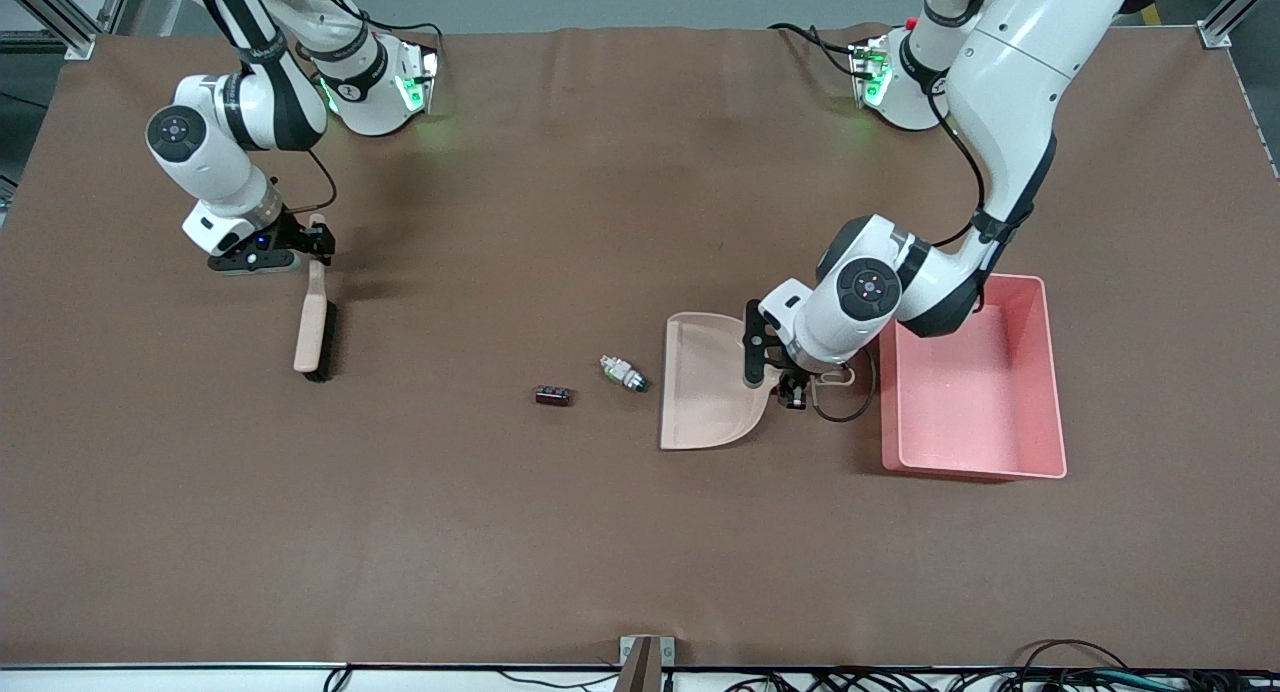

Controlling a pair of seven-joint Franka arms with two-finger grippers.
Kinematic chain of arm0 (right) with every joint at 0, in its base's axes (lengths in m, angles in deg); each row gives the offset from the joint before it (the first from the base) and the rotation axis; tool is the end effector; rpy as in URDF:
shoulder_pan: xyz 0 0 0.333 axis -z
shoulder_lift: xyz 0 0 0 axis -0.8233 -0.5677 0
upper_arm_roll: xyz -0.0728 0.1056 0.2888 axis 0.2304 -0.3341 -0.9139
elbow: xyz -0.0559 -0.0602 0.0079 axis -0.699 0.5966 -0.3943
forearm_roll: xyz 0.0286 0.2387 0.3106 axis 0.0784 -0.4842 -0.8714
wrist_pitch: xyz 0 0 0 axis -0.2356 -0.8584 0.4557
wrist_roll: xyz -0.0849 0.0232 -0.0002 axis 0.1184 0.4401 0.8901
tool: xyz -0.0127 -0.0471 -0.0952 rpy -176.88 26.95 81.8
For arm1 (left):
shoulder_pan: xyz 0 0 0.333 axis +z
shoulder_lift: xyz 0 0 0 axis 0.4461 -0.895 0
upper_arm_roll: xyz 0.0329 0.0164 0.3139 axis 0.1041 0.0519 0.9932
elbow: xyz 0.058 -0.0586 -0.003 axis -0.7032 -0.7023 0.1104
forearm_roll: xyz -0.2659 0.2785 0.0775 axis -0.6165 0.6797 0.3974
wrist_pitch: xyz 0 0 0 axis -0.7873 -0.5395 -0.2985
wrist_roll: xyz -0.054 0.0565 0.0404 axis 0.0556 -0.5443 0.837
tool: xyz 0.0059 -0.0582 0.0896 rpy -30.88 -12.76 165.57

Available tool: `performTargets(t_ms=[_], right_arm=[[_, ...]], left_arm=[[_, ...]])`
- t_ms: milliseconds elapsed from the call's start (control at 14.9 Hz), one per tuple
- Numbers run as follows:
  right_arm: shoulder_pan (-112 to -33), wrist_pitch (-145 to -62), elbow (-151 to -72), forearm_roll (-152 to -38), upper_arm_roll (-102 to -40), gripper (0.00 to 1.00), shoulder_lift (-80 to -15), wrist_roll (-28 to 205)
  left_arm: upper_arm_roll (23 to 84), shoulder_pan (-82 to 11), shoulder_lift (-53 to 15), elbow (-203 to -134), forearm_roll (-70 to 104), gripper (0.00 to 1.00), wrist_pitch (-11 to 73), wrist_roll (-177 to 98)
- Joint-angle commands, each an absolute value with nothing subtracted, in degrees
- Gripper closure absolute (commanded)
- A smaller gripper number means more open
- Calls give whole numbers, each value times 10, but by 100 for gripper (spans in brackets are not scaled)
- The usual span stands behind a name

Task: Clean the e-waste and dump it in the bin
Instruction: 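Grasp the dustpan handle with the left gripper while the right gripper grasps the brush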

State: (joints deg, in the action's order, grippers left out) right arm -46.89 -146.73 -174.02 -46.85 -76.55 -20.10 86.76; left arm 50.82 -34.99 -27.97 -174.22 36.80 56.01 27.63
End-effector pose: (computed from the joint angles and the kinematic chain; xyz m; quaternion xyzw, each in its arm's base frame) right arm 0.3692 -0.0453 0.2237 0.9982 0.0468 0.0022 0.0375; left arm 0.5754 -0.3054 0.2212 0.6769 -0.7341 0.0470 0.0278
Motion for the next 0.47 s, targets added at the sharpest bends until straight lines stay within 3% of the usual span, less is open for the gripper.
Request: performTargets(t_ms=[0, 404], right_arm=[[-468, -1489, -1769, -467, -769, 35, -191, 850], [-521, -1490, -1769, -468, -770, 41, -196, 795]], left_arm=[[505, -349, -281, -1739, 373, 90, 568, 276], [506, -365, -282, -1707, 378, 99, 528, 246]])
